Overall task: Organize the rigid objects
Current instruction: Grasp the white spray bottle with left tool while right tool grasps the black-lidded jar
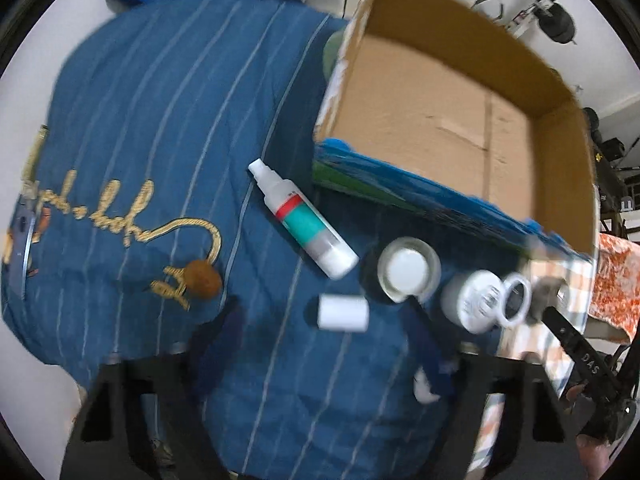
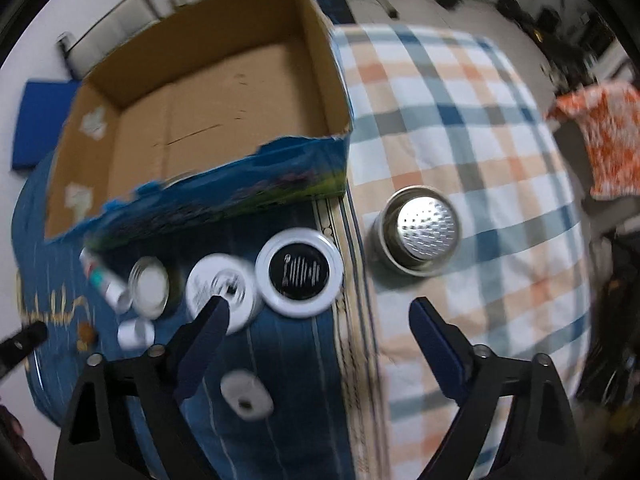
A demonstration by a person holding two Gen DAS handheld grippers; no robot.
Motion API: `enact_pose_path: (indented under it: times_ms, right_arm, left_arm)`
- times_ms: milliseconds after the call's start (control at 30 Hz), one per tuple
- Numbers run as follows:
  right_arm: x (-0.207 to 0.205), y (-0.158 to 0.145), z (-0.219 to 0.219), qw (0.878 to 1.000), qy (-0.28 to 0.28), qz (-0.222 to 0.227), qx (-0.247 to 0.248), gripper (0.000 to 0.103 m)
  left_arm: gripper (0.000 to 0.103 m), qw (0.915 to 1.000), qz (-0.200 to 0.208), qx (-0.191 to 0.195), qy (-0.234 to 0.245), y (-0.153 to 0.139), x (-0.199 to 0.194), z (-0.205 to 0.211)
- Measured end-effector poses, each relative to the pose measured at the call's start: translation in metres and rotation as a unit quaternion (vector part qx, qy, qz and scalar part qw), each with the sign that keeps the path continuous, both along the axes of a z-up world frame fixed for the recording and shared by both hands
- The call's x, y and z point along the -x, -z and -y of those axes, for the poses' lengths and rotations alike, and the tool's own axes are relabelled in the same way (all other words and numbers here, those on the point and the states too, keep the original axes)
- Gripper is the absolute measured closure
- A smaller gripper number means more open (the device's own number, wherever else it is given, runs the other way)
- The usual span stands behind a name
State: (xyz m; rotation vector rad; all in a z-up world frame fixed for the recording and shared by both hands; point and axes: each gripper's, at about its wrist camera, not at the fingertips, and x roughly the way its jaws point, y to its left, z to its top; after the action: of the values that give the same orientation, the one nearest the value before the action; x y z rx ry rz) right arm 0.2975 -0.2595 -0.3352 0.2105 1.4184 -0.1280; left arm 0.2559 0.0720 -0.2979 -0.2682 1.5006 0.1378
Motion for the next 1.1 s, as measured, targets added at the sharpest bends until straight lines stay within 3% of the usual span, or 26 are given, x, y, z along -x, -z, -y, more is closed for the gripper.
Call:
enact_pose_path:
  times_ms: [167,367,533,600,700,767,933,1100]
  right_arm:
    - [-0.016,0.041,0.007,0.998,0.066,-0.02,-0.012,0.016]
    - [-0.017,0.072,-0.003,0.994,0.095,-0.04,-0.026,0.016]
    - [-0.018,0.089,-0.004,0.991,0.117,-0.046,-0.043,0.016]
    - [-0.019,0.094,-0.003,0.989,0.125,-0.052,-0.053,0.02]
    - [-0.022,0.099,-0.003,0.987,0.132,-0.061,-0.065,0.022]
    - [-0.021,0.098,-0.004,0.987,0.133,-0.06,-0.066,0.022]
    - [-0.009,0.096,-0.005,0.988,0.124,-0.057,-0.066,0.023]
    - [0.019,0.094,-0.006,0.99,0.098,-0.089,-0.048,0.023]
  left_arm:
    - [0.036,0.9988,-0.033,0.028,-0.021,0.047,-0.024,-0.019]
    - [0.036,0.9939,-0.062,0.076,-0.05,0.083,-0.035,-0.028]
    - [0.034,0.9941,-0.076,0.065,-0.042,0.106,-0.043,-0.027]
    - [0.037,0.9941,-0.068,0.075,-0.041,0.111,-0.044,-0.026]
    - [0.052,0.9948,-0.067,0.073,-0.026,0.117,-0.043,-0.022]
    - [0.071,0.997,-0.057,0.052,-0.006,0.117,-0.041,-0.02]
    - [0.073,0.9978,-0.056,0.031,0.018,0.112,-0.024,-0.028]
    - [0.073,0.9965,-0.061,0.008,0.056,0.106,0.007,-0.027]
